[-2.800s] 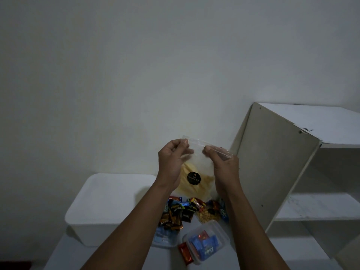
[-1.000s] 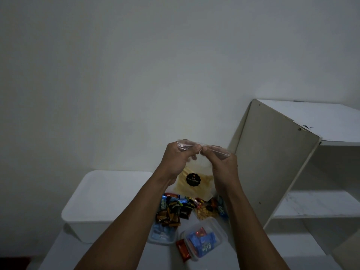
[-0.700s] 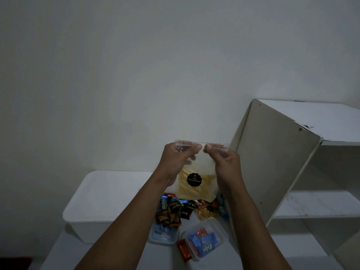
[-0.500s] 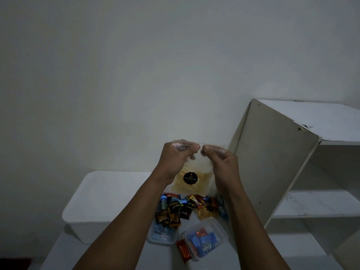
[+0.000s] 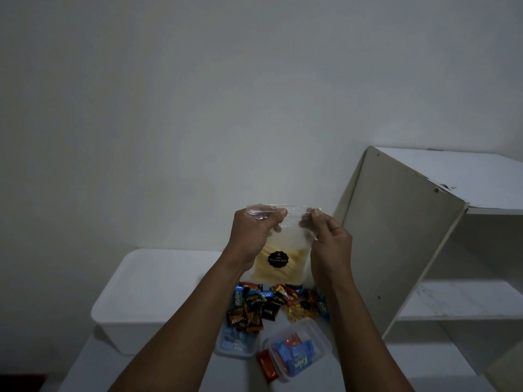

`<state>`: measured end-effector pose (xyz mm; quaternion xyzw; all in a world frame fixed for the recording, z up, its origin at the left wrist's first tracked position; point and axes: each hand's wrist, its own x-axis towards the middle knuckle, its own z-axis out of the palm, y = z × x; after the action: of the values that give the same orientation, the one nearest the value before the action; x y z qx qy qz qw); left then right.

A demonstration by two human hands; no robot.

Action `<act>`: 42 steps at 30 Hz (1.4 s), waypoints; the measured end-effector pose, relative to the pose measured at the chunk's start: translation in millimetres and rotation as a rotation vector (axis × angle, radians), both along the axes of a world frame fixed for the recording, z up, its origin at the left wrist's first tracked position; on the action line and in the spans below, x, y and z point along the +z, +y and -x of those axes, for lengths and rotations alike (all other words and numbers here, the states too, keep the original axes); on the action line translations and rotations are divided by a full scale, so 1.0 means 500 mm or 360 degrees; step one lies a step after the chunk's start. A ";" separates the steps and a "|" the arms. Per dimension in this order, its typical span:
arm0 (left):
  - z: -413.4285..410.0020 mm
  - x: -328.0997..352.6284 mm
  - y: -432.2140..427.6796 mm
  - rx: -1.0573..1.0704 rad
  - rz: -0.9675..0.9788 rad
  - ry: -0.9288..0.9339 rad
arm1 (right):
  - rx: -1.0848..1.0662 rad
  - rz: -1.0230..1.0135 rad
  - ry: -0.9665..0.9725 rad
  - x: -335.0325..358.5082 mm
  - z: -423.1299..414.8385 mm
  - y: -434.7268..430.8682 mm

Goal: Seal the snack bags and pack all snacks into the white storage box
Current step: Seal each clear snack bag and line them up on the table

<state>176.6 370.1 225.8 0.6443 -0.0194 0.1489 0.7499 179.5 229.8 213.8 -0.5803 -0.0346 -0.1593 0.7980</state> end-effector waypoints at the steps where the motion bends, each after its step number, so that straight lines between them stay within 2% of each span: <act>1: 0.000 0.000 0.000 -0.0005 0.0008 0.0003 | 0.0004 -0.0057 0.0011 0.001 -0.001 -0.001; 6: 0.002 -0.002 -0.009 -0.0062 0.0003 0.0002 | -0.0082 -0.0168 0.0056 0.010 -0.003 0.002; 13: -0.005 0.003 0.006 -0.0092 0.0026 0.0031 | -0.0063 -0.0125 0.0025 0.014 -0.008 -0.013; 19: -0.002 0.000 0.000 -0.0105 0.0051 0.0027 | -0.0231 0.0026 -0.0061 0.013 -0.015 -0.008; 22: -0.002 -0.002 0.002 -0.0115 0.0023 0.0005 | -0.0144 0.0026 -0.0004 0.015 -0.010 -0.008; 27: -0.002 -0.007 0.000 -0.0145 -0.0016 -0.0018 | 0.0093 0.0317 -0.0014 0.017 -0.003 -0.014; 36: -0.010 -0.015 -0.006 -0.0179 0.0232 0.0017 | -0.0136 0.0159 -0.0006 0.006 -0.014 -0.009; 42: -0.014 -0.017 -0.005 -0.0180 0.0023 -0.0051 | 0.0091 0.0305 -0.0065 0.013 -0.007 -0.017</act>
<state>183.7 367.9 217.1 0.6344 -0.0667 0.1168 0.7613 183.1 221.2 220.3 -0.6494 -0.0824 -0.1442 0.7421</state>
